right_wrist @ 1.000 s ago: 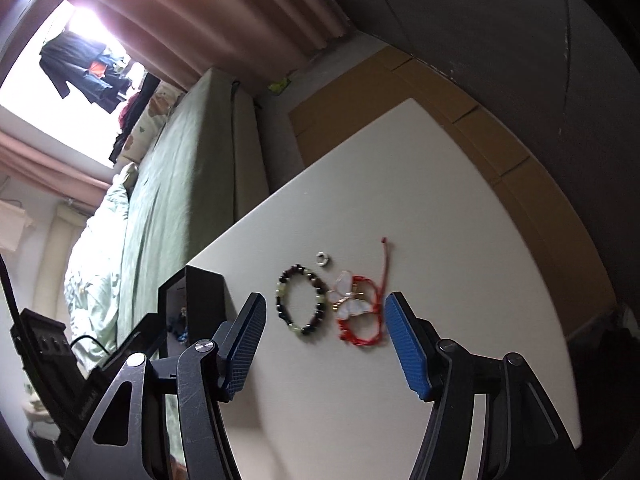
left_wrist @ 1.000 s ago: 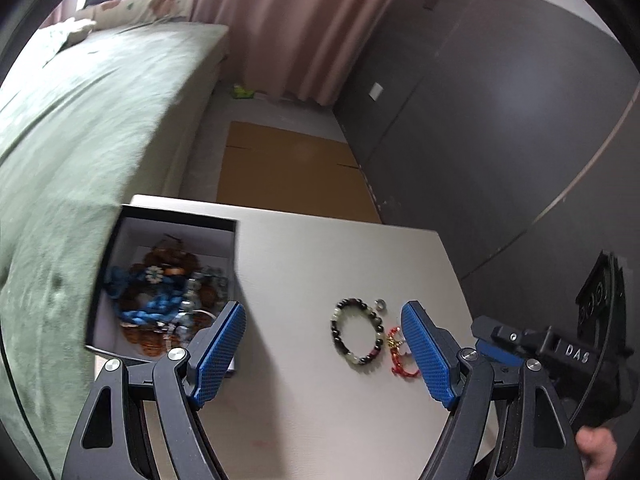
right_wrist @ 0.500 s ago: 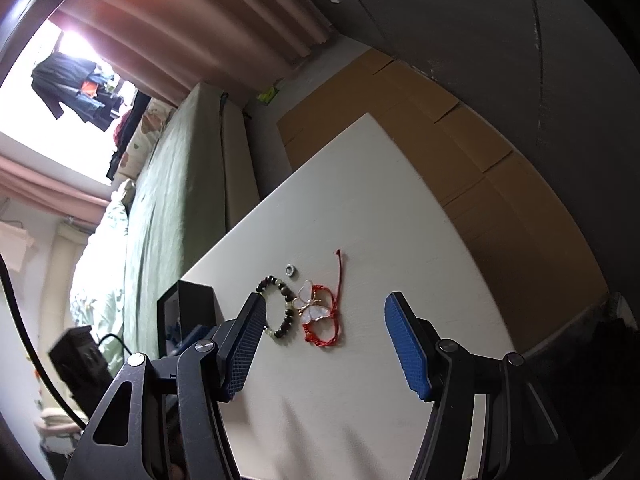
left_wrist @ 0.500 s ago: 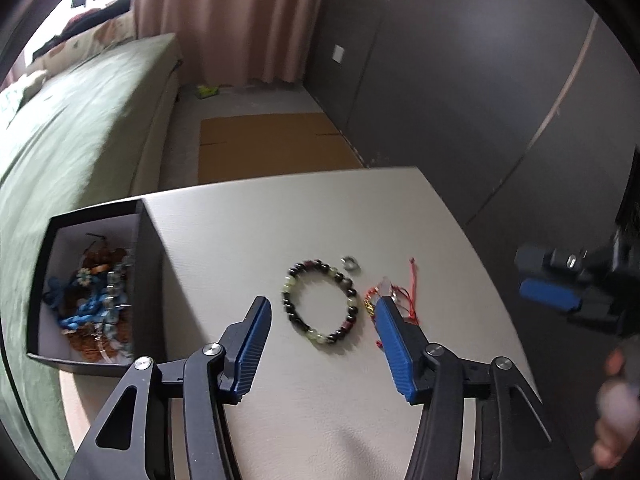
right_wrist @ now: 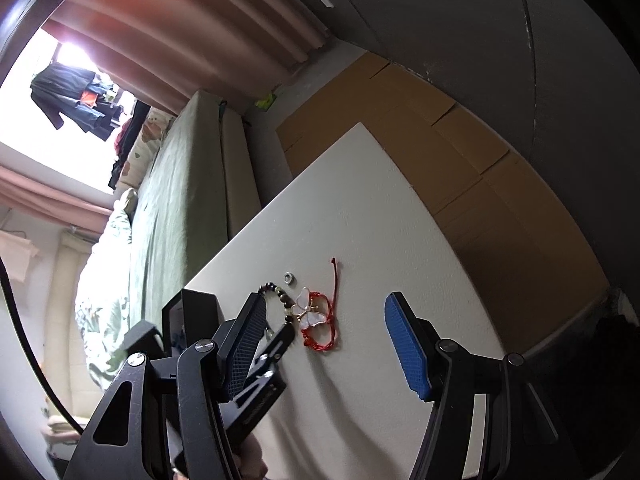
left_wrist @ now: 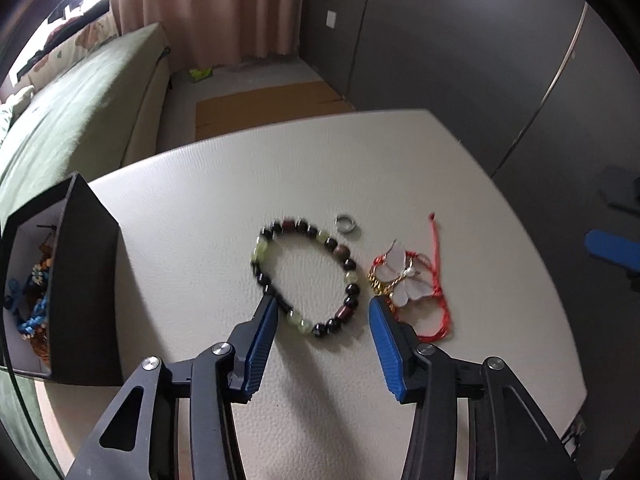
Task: Organize jewelry
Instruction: 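Grasp the black-and-green bead bracelet with the left gripper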
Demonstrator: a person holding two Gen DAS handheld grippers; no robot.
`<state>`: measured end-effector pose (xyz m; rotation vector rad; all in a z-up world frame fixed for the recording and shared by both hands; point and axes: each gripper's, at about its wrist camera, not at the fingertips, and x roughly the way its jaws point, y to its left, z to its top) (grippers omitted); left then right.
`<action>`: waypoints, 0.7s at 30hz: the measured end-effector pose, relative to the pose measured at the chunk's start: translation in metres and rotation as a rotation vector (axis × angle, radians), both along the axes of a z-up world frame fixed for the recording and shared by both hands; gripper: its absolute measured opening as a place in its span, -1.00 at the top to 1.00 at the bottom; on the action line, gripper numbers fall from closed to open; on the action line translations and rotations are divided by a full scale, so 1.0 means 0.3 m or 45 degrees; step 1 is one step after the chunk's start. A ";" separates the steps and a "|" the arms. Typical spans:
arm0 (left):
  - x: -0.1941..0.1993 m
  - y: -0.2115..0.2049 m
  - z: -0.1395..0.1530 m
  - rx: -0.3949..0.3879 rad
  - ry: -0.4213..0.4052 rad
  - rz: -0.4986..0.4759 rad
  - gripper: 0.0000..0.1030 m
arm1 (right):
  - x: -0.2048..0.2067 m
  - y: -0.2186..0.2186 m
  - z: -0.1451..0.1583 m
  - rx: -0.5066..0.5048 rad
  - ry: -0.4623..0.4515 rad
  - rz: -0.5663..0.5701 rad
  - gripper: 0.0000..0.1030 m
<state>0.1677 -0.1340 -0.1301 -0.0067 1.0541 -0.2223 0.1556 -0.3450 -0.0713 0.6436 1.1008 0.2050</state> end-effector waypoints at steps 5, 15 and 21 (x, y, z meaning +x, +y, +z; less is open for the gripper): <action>-0.016 -0.019 -0.010 0.064 -0.024 -0.016 0.12 | -0.006 -0.009 0.006 -0.011 -0.001 -0.006 -0.22; -0.028 0.049 0.019 -0.035 0.012 0.008 0.68 | 0.000 0.018 -0.001 -0.044 0.008 0.019 -0.22; -0.043 0.124 0.114 -0.136 -0.049 0.051 0.87 | 0.016 0.060 -0.017 -0.045 0.013 0.061 -0.22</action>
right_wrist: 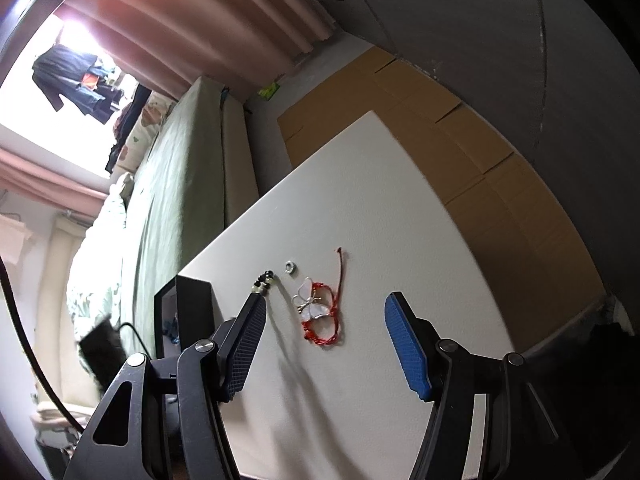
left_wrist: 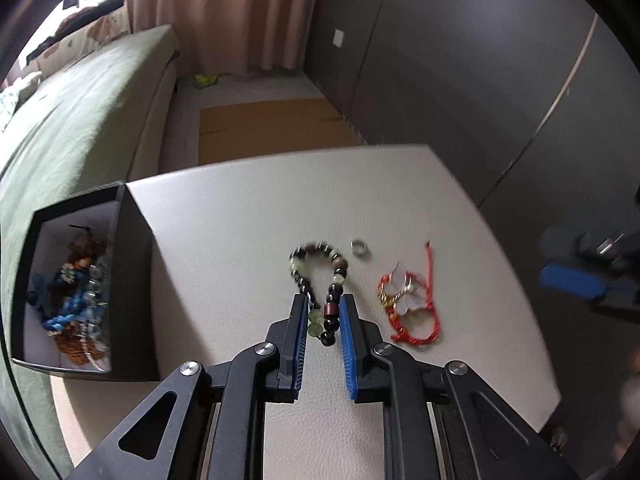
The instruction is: Organize jewelry
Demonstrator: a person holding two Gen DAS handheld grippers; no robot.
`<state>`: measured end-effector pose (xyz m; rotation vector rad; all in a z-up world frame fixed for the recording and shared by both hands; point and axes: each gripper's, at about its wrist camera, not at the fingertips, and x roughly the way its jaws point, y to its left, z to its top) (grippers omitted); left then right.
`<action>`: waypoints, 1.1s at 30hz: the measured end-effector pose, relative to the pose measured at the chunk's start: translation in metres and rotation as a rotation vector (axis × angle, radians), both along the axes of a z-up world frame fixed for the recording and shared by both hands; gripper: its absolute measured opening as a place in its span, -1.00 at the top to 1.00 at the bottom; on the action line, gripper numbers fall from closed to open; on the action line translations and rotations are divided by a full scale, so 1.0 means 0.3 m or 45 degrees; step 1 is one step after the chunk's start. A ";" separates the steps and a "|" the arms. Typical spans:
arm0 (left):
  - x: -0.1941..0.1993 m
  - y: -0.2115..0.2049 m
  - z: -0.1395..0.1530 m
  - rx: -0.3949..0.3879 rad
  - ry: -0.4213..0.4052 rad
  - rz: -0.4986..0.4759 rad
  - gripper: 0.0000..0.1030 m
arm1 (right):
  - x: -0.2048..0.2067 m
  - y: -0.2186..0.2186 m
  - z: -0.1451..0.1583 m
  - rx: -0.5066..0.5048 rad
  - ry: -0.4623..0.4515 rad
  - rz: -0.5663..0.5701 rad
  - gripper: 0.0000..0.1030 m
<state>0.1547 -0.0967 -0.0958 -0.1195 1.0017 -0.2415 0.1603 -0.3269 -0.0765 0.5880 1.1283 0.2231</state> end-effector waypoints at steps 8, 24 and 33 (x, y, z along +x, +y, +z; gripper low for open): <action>-0.025 0.106 0.090 -0.105 -0.040 0.056 0.88 | 0.029 0.095 -0.058 -0.015 0.032 0.095 -0.22; -0.068 0.293 0.202 -0.287 -0.107 0.153 1.00 | 0.104 0.313 -0.146 -0.253 0.044 0.245 0.11; -0.049 0.309 0.185 -0.293 -0.038 0.149 1.00 | 0.117 0.329 -0.160 -0.392 0.063 0.240 0.13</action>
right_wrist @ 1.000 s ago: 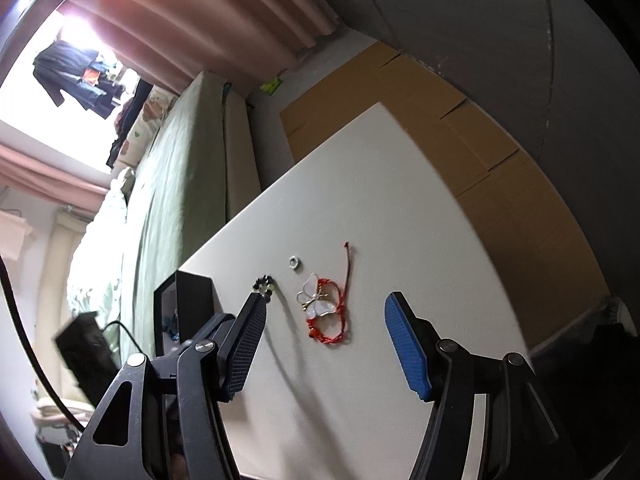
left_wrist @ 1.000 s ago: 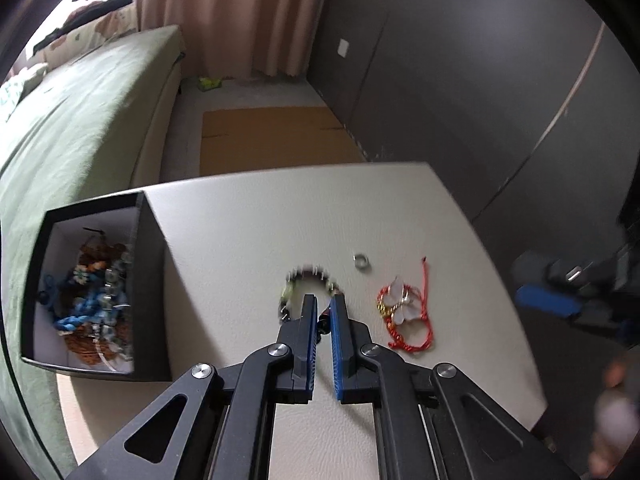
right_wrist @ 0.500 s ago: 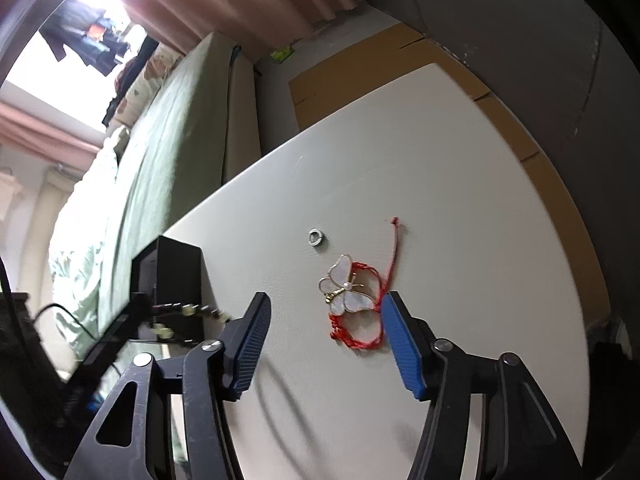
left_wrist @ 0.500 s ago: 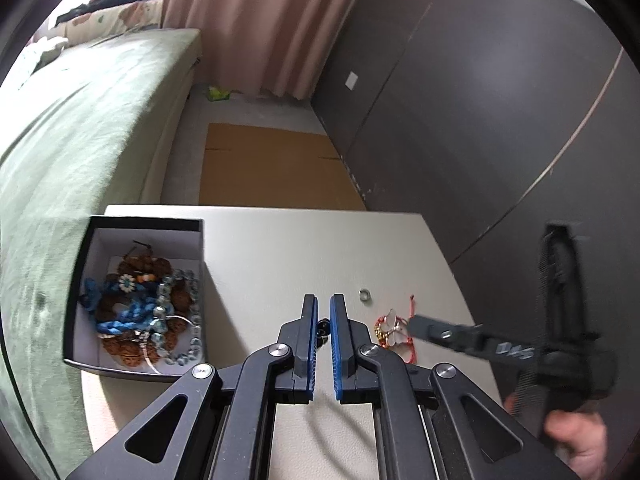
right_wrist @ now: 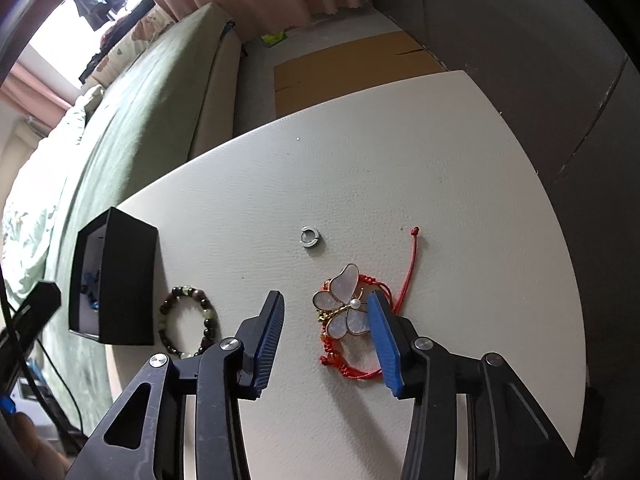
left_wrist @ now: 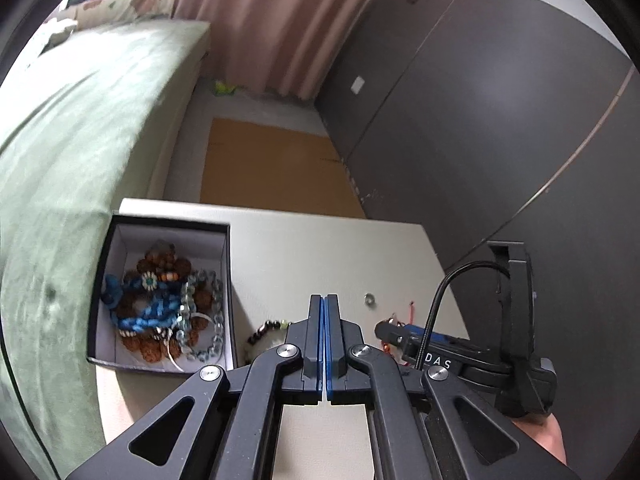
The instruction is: Organize jewelry
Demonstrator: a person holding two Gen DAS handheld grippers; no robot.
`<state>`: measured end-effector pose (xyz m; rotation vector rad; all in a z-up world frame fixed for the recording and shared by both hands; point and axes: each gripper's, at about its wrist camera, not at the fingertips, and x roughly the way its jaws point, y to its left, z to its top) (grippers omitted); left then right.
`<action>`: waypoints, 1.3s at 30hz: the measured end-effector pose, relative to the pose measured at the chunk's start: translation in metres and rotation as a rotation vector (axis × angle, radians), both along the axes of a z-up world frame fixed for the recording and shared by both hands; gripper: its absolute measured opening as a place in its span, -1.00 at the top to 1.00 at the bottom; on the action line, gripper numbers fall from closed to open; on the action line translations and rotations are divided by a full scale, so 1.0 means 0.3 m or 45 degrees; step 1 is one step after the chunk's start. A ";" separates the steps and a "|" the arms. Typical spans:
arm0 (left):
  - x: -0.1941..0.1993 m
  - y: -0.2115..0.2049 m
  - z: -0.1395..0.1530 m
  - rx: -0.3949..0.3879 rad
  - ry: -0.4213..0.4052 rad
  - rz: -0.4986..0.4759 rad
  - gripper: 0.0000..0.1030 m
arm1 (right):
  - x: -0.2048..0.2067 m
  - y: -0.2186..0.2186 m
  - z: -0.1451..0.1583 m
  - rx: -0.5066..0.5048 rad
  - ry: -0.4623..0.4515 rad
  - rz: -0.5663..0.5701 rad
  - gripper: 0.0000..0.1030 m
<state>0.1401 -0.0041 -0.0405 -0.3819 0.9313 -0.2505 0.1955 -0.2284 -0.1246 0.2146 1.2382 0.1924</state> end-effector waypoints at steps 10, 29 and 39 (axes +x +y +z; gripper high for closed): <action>0.021 0.036 -0.058 -0.027 0.113 0.045 0.36 | 0.006 0.014 0.001 -0.140 -0.022 0.053 0.37; 0.034 -0.178 -0.183 0.212 0.173 -0.089 0.11 | -0.101 -0.250 0.164 0.158 -0.116 -0.096 0.38; 0.043 -0.254 -0.287 0.437 0.217 -0.117 0.21 | -0.081 -0.242 0.183 0.177 -0.128 -0.117 0.38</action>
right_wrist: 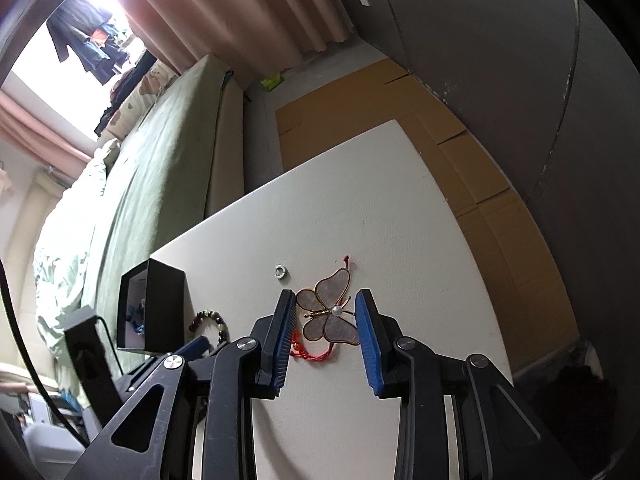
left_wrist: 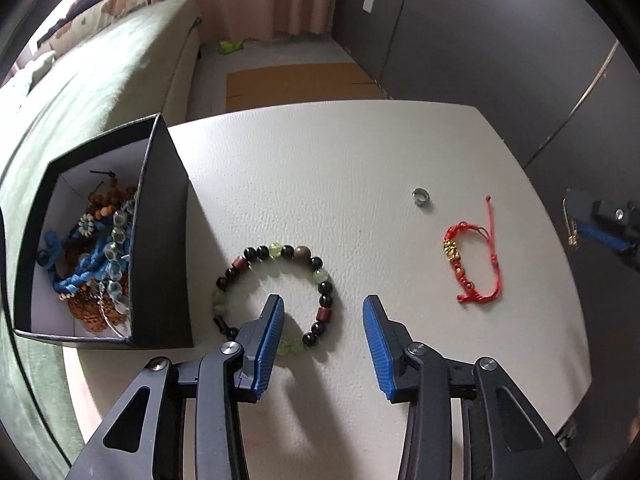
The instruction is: Organize jewelry
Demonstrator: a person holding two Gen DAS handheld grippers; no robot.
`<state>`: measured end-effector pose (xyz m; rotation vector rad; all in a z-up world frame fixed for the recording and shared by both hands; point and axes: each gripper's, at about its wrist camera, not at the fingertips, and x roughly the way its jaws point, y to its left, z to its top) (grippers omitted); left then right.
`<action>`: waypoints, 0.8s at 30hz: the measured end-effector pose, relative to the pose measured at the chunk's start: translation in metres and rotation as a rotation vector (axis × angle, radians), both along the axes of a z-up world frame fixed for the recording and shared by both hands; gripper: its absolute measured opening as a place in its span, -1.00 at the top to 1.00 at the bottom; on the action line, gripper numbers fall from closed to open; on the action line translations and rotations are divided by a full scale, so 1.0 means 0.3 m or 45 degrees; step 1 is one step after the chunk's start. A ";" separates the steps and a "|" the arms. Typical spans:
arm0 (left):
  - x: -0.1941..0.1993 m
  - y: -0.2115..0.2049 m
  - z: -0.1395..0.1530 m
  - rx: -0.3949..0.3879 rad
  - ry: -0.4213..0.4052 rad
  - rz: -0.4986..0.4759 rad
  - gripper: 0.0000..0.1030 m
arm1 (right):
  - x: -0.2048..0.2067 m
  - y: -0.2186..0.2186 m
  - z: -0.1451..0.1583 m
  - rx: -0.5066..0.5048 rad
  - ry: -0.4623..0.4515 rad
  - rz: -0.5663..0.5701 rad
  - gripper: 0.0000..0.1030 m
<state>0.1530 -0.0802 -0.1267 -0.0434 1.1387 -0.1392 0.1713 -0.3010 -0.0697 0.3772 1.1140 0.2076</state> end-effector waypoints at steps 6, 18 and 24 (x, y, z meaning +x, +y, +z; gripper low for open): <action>-0.007 -0.021 -0.007 0.115 -0.045 -0.021 0.83 | -0.006 0.006 0.014 0.009 -0.019 -0.001 0.38; -0.017 0.044 0.109 -0.037 -0.152 0.032 0.85 | -0.008 0.013 0.007 0.004 -0.018 0.006 0.38; -0.035 0.091 0.196 -0.106 -0.230 0.072 0.85 | -0.005 0.030 0.014 0.002 -0.021 0.017 0.38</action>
